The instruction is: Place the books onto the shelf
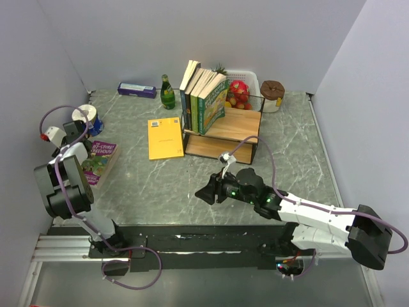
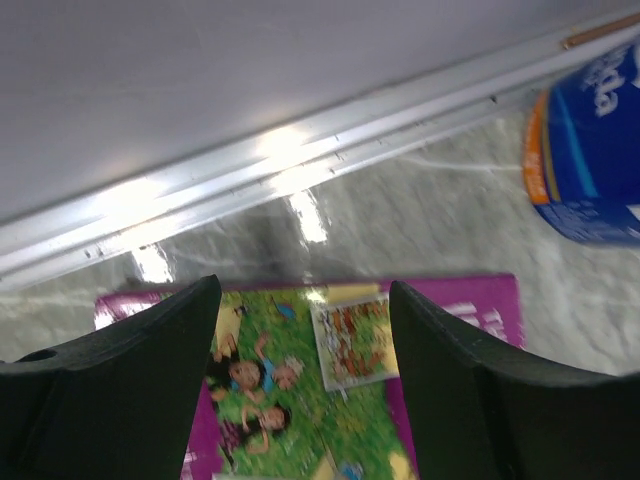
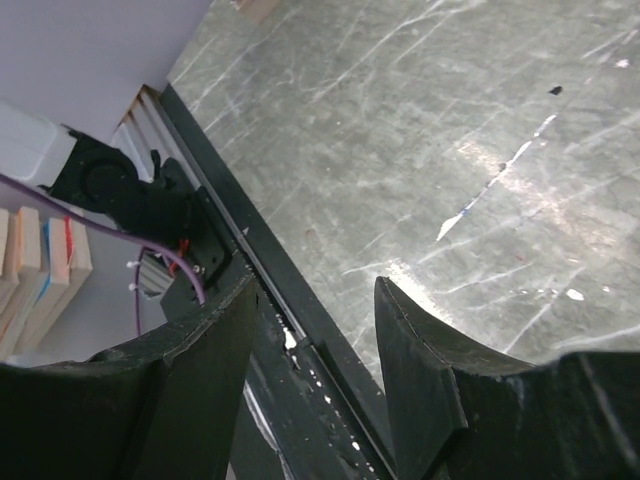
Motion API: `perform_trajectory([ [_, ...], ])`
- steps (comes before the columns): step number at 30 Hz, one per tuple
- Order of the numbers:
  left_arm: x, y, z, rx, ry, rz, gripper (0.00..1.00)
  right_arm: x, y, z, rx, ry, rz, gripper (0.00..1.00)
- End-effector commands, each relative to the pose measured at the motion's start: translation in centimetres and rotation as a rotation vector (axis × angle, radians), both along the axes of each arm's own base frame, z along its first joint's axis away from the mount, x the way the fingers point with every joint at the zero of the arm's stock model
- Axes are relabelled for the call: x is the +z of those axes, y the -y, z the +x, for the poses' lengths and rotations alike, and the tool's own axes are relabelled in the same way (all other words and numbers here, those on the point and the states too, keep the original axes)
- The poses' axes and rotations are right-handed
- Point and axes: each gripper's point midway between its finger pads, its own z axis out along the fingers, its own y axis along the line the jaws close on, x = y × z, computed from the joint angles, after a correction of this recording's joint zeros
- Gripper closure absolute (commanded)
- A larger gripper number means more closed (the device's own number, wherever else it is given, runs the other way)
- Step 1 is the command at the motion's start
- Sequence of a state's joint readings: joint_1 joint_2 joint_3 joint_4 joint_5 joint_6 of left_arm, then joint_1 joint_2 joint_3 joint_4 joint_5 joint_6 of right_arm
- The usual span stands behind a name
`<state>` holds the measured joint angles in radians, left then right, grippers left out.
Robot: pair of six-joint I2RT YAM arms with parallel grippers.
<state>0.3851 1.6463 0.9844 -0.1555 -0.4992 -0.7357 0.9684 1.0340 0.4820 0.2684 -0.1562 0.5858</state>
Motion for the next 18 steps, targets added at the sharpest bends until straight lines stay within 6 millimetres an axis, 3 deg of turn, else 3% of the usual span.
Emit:
perform_trajectory([
  [1, 1.1, -2.5, 0.8, 0.028, -0.015, 0.123, 0.27, 0.7, -1.0, -0.3, 0.027, 0.016, 0.038, 0.43],
  [5, -0.1, -2.3, 1.6, 0.009, -0.057, 0.074, 0.27, 0.7, -1.2, -0.2, 0.032, 0.017, 0.028, 0.43],
  [8, -2.2, -1.8, 1.6, -0.025, -0.122, 0.029, 0.27, 0.7, -1.1, -0.3, 0.032, 0.021, 0.027, 0.43],
  [12, -6.5, -0.3, 1.2, -0.079, -0.236, -0.079, 0.27, 0.9, -0.8, -0.3, 0.026, 0.027, 0.031, 0.43],
  [18, -7.1, 2.0, 1.2, -0.159, -0.238, -0.187, 0.3, 0.4, -0.4, -0.2, 0.008, 0.028, 0.019, 0.43],
])
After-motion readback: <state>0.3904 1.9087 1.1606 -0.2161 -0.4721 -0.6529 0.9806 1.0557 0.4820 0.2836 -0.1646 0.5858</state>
